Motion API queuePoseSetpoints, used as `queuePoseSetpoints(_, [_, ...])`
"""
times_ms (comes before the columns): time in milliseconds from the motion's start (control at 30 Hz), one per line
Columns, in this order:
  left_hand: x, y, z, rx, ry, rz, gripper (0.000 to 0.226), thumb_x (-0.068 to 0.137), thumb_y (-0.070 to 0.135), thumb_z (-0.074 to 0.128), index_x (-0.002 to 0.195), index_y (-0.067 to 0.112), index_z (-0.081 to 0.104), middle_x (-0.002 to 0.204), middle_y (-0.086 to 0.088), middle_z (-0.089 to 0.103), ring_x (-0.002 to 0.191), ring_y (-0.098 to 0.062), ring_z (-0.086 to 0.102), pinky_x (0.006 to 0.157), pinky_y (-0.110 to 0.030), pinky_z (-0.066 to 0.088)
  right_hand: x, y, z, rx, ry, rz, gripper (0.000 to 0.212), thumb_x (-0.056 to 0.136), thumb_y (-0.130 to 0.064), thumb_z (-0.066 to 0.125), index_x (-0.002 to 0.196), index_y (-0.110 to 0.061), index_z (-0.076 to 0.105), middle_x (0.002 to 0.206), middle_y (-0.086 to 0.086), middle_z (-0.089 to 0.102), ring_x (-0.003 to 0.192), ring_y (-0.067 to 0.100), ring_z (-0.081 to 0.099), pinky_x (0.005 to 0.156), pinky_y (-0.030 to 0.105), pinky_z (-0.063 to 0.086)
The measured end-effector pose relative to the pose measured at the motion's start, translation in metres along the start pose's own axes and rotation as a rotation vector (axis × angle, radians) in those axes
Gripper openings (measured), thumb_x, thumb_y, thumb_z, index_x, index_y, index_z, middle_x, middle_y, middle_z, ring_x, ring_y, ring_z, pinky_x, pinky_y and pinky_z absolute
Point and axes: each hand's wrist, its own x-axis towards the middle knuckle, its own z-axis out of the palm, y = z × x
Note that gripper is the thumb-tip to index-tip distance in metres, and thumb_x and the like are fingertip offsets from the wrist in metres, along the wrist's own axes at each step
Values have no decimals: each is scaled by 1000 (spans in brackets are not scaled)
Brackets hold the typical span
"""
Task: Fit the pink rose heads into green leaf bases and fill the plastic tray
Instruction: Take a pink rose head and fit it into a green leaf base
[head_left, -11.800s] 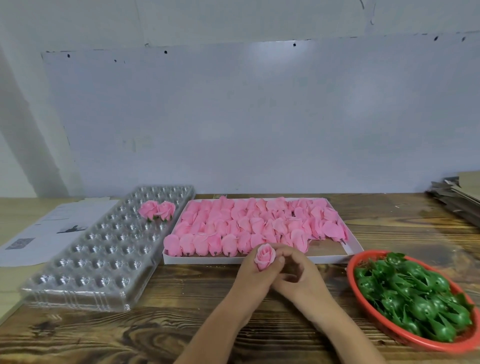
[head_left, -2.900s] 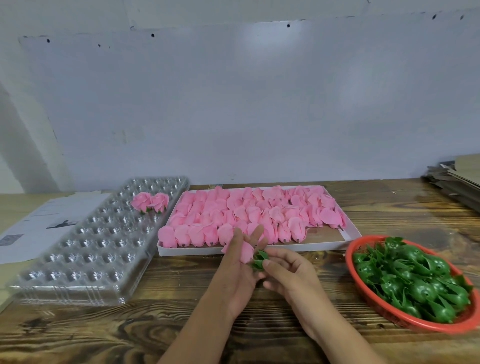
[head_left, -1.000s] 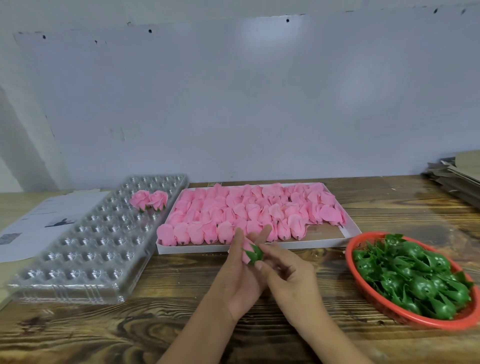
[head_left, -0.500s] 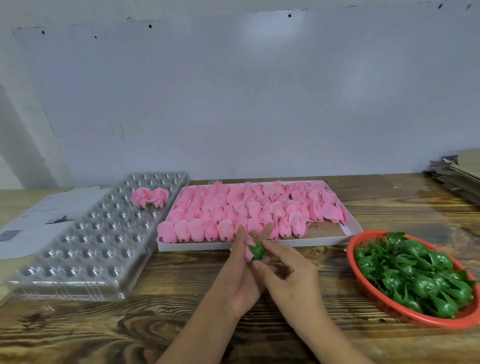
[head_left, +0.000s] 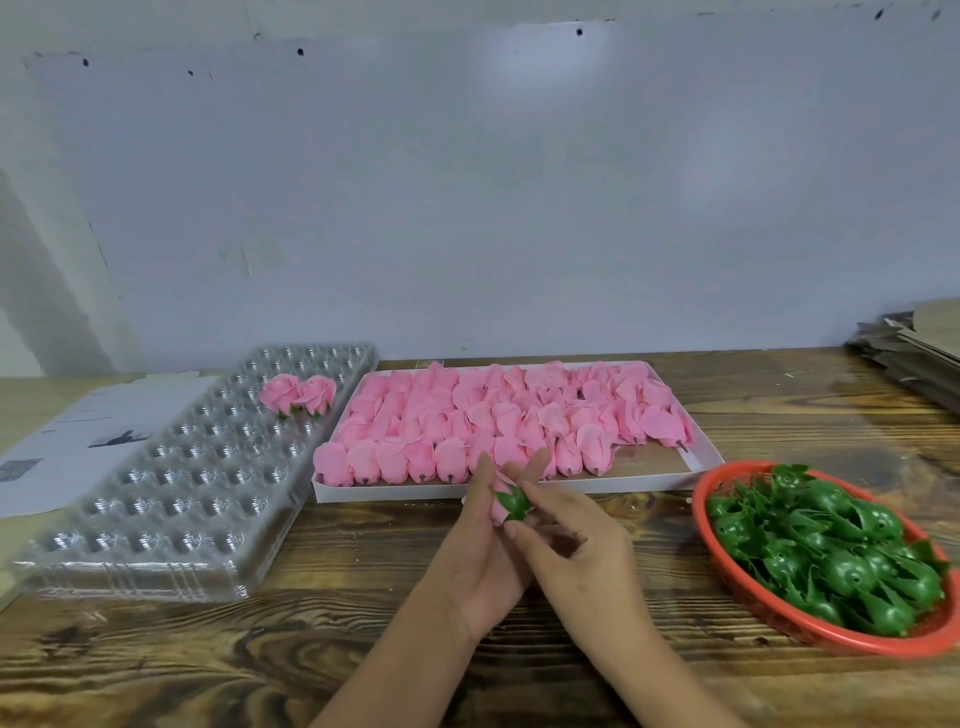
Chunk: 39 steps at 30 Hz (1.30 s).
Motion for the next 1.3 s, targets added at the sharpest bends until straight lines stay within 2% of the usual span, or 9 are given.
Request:
queuePoseSetpoints(133, [0,-1,2,24,7,29,65,85,62,57,125,14,73,131,-20,67,114,-27,70,82,-38,62,1,2,-3,6,-21,39,54,79,-7,80,112,-48,66,104,-33,67,97,-3,66,84,5,46])
queuePoseSetpoints(333, [0,-1,0,71,-2,105,56,86,64,51,111,24,80,122,-3,74,112,-14,70,83,-32,61,4,-2,-3,272,-121,176,40,83,-14,76,118,-32,71,110,-15,74,108,5,68,96,18,50])
queuePoseSetpoints(467, [-4,-1,4,120,-33,145,59,85,64,49,112,22,80,123,-3,74,112,-15,71,83,-31,60,5,-3,-5,438,-143,274,37,91,1,65,117,-24,72,110,-7,75,103,16,71,87,26,57])
queuePoseSetpoints(567, [-6,-4,9,227,-14,179,72,83,63,53,131,12,69,134,-14,67,118,-22,68,85,-31,60,6,-4,-5,486,-113,321,33,90,0,66,116,-20,73,107,2,76,102,18,72,80,22,57])
queuePoseSetpoints(667, [-8,-6,10,330,7,212,72,89,62,49,136,9,62,132,-18,65,119,-28,67,91,-34,58,7,-2,-6,499,-56,353,30,89,-3,68,115,-17,73,102,6,77,97,18,73,80,25,59])
queuePoseSetpoints(733, [-11,-2,12,359,-14,225,68,90,63,51,131,11,64,126,-18,67,116,-29,67,91,-37,57,7,-1,-8,528,-37,386,28,89,-7,68,114,-16,74,96,10,77,88,20,74,81,29,60])
queuePoseSetpoints(900, [-19,21,8,466,-67,291,64,70,58,85,122,24,72,125,-9,68,112,-28,64,88,-39,55,9,2,-14,559,-26,366,27,86,-10,71,112,-15,76,84,14,75,69,14,66,70,24,57])
queuePoseSetpoints(1100, [-22,20,4,615,-21,330,55,72,38,86,124,34,70,124,-6,71,106,-25,64,100,-46,52,11,6,-19,537,6,369,25,81,-15,73,105,-20,76,76,6,73,64,12,64,64,20,54])
queuePoseSetpoints(1300, [-22,20,4,613,42,353,40,75,28,90,112,34,76,112,-7,76,87,-18,66,77,-28,56,12,10,-23,472,-10,381,26,89,-12,69,112,-22,74,75,0,72,64,11,62,64,19,52])
